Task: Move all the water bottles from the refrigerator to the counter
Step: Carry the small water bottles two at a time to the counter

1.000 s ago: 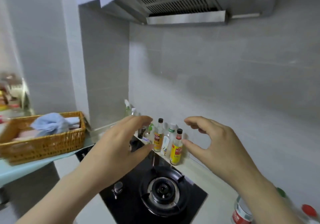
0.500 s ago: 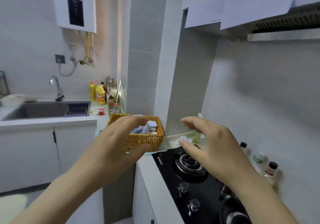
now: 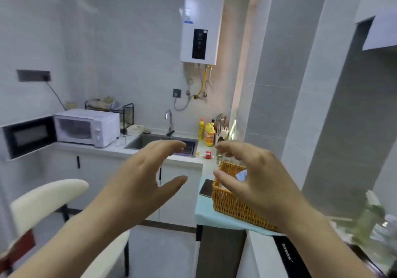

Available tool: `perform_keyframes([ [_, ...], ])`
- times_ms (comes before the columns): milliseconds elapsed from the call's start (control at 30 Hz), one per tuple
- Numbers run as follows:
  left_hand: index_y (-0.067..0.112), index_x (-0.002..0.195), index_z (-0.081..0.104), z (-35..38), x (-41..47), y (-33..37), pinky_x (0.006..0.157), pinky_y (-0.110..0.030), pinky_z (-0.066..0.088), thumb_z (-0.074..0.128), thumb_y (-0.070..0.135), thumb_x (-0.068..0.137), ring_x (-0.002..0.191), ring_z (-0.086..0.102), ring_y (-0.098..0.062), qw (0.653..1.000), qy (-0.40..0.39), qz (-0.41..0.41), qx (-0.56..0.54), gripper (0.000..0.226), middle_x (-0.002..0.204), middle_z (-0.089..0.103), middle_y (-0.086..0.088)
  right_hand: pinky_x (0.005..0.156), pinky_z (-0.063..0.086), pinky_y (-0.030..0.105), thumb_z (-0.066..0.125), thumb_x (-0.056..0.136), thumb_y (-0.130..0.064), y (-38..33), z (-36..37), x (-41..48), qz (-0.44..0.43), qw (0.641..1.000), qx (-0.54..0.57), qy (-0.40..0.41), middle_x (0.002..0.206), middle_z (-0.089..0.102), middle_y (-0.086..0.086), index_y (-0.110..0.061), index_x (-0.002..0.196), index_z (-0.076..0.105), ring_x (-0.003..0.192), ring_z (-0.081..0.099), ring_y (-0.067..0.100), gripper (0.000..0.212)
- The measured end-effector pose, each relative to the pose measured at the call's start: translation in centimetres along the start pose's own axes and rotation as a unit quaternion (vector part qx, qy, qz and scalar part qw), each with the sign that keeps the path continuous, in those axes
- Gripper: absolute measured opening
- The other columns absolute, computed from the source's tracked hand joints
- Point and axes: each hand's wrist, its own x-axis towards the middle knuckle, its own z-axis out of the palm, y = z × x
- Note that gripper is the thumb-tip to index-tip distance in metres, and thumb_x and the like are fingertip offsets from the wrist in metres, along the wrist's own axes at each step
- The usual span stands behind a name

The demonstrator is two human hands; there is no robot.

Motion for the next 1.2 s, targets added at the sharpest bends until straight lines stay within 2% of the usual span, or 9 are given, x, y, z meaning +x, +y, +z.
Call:
perform_keyframes([
  [67, 0.029, 0.128, 0.055, -1.2, 0.5, -0.6, 0.089, -0.015, 0.044, 0.074, 0.034, 0.078, 0.106, 0.052, 0.007, 0.999, 0.021, -0.020, 0.032, 0.054, 0.122, 0.058, 0.020, 0.085, 0.052, 0.020, 0.071, 0.083, -0.036, -0.2, 1.1, 2.5, -0.040, 0.999, 0.027, 0.010, 0.115, 0.069, -0.008, -0.022, 0.126, 0.061, 0.101, 0.063, 0.005, 0.046],
  [200, 0.028, 0.130, 0.054, -3.7, 0.7, -1.8, 0.091, -0.021, 0.049, 0.073, 0.036, 0.077, 0.108, 0.057, 0.000, 0.991, 0.051, -0.064, 0.104, 0.057, 0.122, 0.058, 0.018, 0.083, 0.049, 0.016, 0.069, 0.080, -0.036, -1.6, 3.2, 7.0, -0.115, 0.989, 0.087, 0.020, 0.113, 0.071, -0.006, -0.019, 0.124, 0.063, 0.098, 0.065, 0.006, 0.047],
  [300, 0.029, 0.132, 0.053, -5.8, -0.2, -2.7, 0.091, -0.009, 0.041, 0.072, 0.038, 0.078, 0.107, 0.055, 0.001, 0.979, 0.078, -0.110, 0.149, 0.058, 0.123, 0.056, 0.019, 0.082, 0.054, 0.022, 0.071, 0.080, -0.034, -3.0, 5.0, 9.8, -0.164, 0.977, 0.137, 0.014, 0.112, 0.071, -0.006, -0.019, 0.122, 0.063, 0.096, 0.067, 0.008, 0.045],
  [500, 0.038, 0.134, 0.047, -10.6, -3.6, -4.2, 0.098, -0.014, 0.041, 0.052, 0.061, 0.078, 0.116, 0.047, 0.012, 0.943, 0.116, -0.184, 0.250, 0.061, 0.124, 0.049, 0.031, 0.084, 0.057, 0.030, 0.077, 0.080, -0.030, -8.1, 8.7, 14.0, -0.244, 0.946, 0.214, 0.009, 0.114, 0.071, -0.004, -0.018, 0.123, 0.064, 0.098, 0.068, 0.011, 0.046],
  [700, 0.034, 0.132, 0.050, -16.7, -8.8, -3.2, 0.095, -0.008, 0.039, 0.069, 0.041, 0.080, 0.113, 0.050, 0.009, 0.895, 0.166, -0.274, 0.310, 0.055, 0.124, 0.054, 0.025, 0.089, 0.054, 0.029, 0.074, 0.083, -0.033, -16.9, 10.5, 15.1, -0.318, 0.901, 0.296, -0.012, 0.119, 0.069, -0.006, -0.020, 0.126, 0.061, 0.103, 0.066, 0.010, 0.047],
  [900, 0.039, 0.130, 0.050, -23.7, -15.3, -1.5, 0.091, -0.003, 0.037, 0.068, 0.043, 0.080, 0.114, 0.050, 0.010, 0.851, 0.212, -0.315, 0.363, 0.054, 0.122, 0.053, 0.028, 0.091, 0.053, 0.027, 0.072, 0.084, -0.037, -27.3, 10.9, 13.8, -0.374, 0.868, 0.327, -0.012, 0.120, 0.068, -0.009, -0.022, 0.127, 0.059, 0.106, 0.065, 0.009, 0.048],
  [1033, 0.042, 0.129, 0.049, -28.3, -20.1, 0.0, 0.085, 0.004, 0.034, 0.068, 0.042, 0.080, 0.113, 0.040, 0.024, 0.832, 0.236, -0.327, 0.381, 0.052, 0.122, 0.052, 0.031, 0.090, 0.054, 0.030, 0.072, 0.084, -0.036, -34.4, 10.5, 11.9, -0.393, 0.846, 0.359, -0.006, 0.119, 0.068, -0.009, -0.023, 0.127, 0.059, 0.105, 0.065, 0.009, 0.047],
  [1100, 0.042, 0.129, 0.049, -30.4, -22.6, 0.4, 0.084, 0.006, 0.031, 0.069, 0.040, 0.081, 0.111, 0.036, 0.029, 0.824, 0.246, -0.332, 0.387, 0.051, 0.122, 0.050, 0.033, 0.090, 0.052, 0.026, 0.071, 0.084, -0.037, -37.8, 10.6, 10.8, -0.402, 0.839, 0.366, -0.007, 0.118, 0.068, -0.010, -0.025, 0.126, 0.060, 0.105, 0.064, 0.008, 0.045],
  [1200, 0.041, 0.128, 0.050, -33.4, -25.9, 0.6, 0.087, 0.010, 0.025, 0.070, 0.037, 0.081, 0.115, 0.036, 0.024, 0.809, 0.258, -0.350, 0.394, 0.051, 0.120, 0.050, 0.034, 0.087, 0.044, 0.018, 0.069, 0.085, -0.037, -42.3, 10.9, 9.4, -0.408, 0.832, 0.375, -0.026, 0.118, 0.067, -0.012, -0.028, 0.126, 0.059, 0.105, 0.062, 0.007, 0.043],
])
